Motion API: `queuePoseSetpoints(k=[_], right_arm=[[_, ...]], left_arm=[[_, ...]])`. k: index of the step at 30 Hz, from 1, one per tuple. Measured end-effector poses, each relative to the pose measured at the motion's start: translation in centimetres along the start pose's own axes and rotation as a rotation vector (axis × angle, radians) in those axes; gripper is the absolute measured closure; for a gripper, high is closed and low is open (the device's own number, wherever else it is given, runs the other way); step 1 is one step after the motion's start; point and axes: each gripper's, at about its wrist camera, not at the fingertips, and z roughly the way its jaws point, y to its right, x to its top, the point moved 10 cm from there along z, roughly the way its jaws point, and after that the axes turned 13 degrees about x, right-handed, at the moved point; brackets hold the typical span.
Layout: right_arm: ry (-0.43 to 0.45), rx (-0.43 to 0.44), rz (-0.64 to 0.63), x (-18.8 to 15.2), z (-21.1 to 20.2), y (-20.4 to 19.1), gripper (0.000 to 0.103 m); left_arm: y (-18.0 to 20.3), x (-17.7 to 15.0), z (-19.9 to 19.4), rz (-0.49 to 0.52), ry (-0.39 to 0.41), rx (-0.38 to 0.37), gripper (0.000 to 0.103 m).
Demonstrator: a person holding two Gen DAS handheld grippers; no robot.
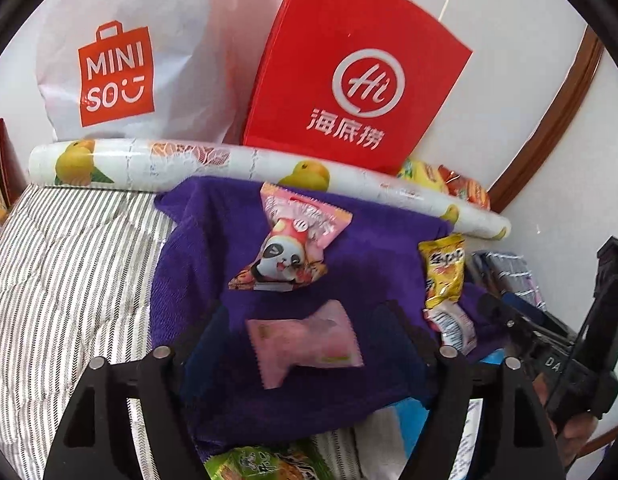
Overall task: Organize snacks
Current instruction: 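Open the right gripper to drop the sachet while the left drops the wafer bag, then grasp the yellow-and-pink chip bag with the right gripper while the left grasps the white stick snack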
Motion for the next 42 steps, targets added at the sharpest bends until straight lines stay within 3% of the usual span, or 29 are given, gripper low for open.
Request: queuePoseSetpoints(k=[9,17,20,22,25,32,36,42], right_arm=[[0.070,-0.012,-0.066,1.0,-1.1,-1.1,0.022],[0.081,0.022,-0.013,0.3,-3.8,-2.4,0.022],[0.093,-0.006,-0.040,-0.4,-5.9,-3.4,0.022],[0.119,-0.004,-0.052,-1.1,-7.8,-4.2,0.022],[0.125,-0.002,-0.051,-2.7,-10.2,-5.2,0.022],[0.068,-0.017,-0.081,-7.8,-12.8,-7.5,0.025],[0.035,0.052,-0.047,-11.0,-12.8,-9.1,0.025],[-0.048,0.208,-0.041,-14.6,-11.4,-13.1,0.023]], left_arm=[[0.7,-0.4,0.1,0.001,-0.014,-0.034,0.023],[0.7,-0.2,-0.1,0.029,0.018,0.001,0.024],[1.2,-0.1,-0.6,0.060,0.035,0.021,0.024],[1.8,0.5,-2.0,0.081,0.057,0.028,0.024],[2.7,1.1,-5.0,0.077,0.118,-0.028,0.024],[2.1,-1.2,-10.4,0.093,0.128,-0.051,0.024],[-0.4,-3.3,-12.1,0.089,0.107,0.016,0.023],[-4.2,-6.3,-13.0,0.025,0.058,0.015,0.023]])
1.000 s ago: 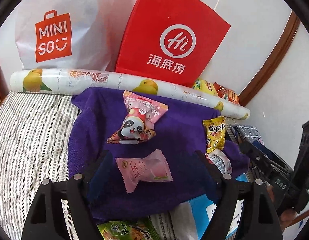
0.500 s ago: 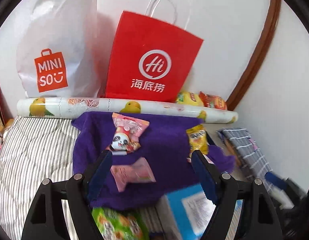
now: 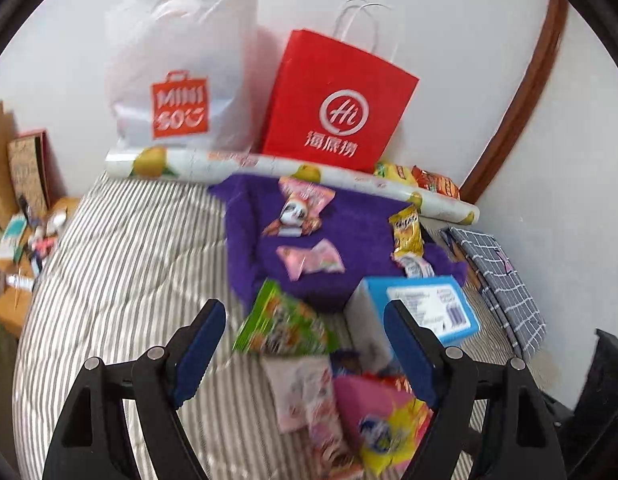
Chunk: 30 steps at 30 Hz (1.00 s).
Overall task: Organize snacks
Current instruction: 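Grasp the yellow-and-pink chip bag with the right gripper while the left grasps the white stick snack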
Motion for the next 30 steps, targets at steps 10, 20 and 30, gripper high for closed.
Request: queuePoseSetpoints(k=[10,20,30], right_arm=[[-0.079,0.026,0.008,-1.9,5.8,-2.5,0.022],[0.003,0.024,0.003,-1.1,2.7,-1.4,0.038],[0.056,-0.103,0.038,-2.5,-3.4,5.0,0.038]], left_arm=[[-3.7,-3.5,-0.4,0.027,-0.028,0.082,0.023],[-1.9,-6.8,2.0,0.055,-0.124,0.056,0.023],[2.4,-10.0,4.6,0.103,-0.203,0.084,0.038]])
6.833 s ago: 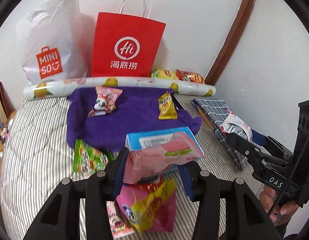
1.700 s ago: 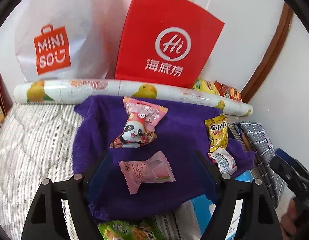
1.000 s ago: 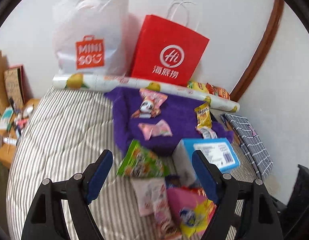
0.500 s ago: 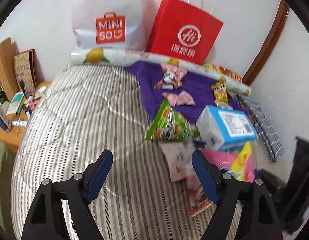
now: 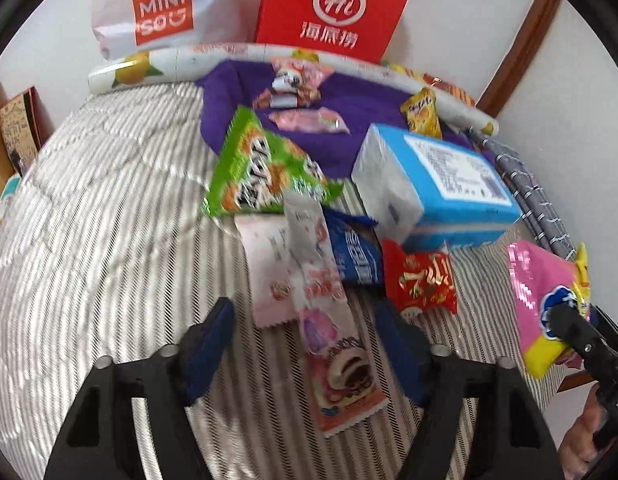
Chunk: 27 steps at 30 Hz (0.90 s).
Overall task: Organize snacks
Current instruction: 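Grasp the yellow-and-pink chip bag with the right gripper while the left grasps the white stick snack, then carry the chip bag and white stick snack over the purple towel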
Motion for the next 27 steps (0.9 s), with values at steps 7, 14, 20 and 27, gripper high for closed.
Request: queuePoseSetpoints(k=[7,14,20,27], right_arm=[[-0.021,-0.032,0.043,-1.6,-0.1,3.2,0.038],[-0.023,-0.033,0.049,-2.3,0.7,3.8,0.038],[-0.015,-0.022,0.065,-2.4,0.1,3.7,0.038],[0.007,-0.029,0.049,-1.8,-1.2,2.9,0.038]], left_arm=[[-0.9,0.0,-0.2,-0.010,0.019,0.045,0.072],[-1.8,-1.0,-0.8,-0.044,-0.010,0.010,0.081],[-1.9,-1.3,-2.1,-0.055,0.007,-0.003,0.082],[-0.7,-1.2,-4.4,-0.050,0.040,-0.054,0.082]])
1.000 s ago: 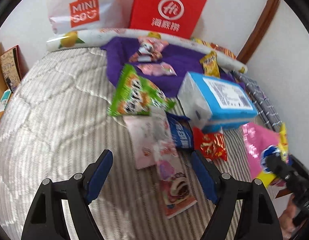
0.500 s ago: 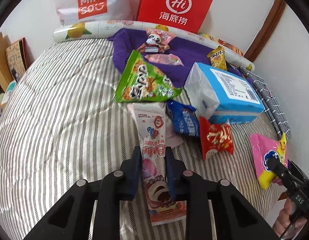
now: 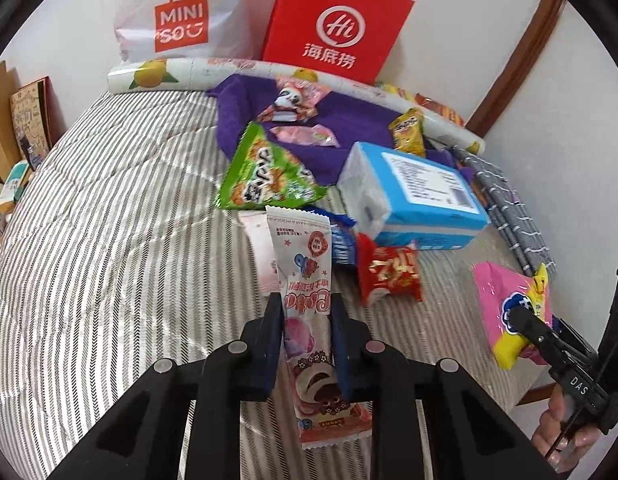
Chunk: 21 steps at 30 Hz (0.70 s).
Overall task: Organize snacks
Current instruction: 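Carry the chip bag and white stick snack over the purple towel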
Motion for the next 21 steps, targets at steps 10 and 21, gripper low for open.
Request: queuePoseSetpoints(k=[10,21], right_arm=[[0.050,-0.030,-0.044,2.6,-2.8,-1.6,0.038],[0.083,-0.038,-0.070,6.3,-4.2,-2.3,0.038]], left_arm=[[3.0,1.6,-3.0,0.031,0.053,-0.039,0.082],[6.9,3.8,-4.5,0.067,0.079,-0.099,0.082]])
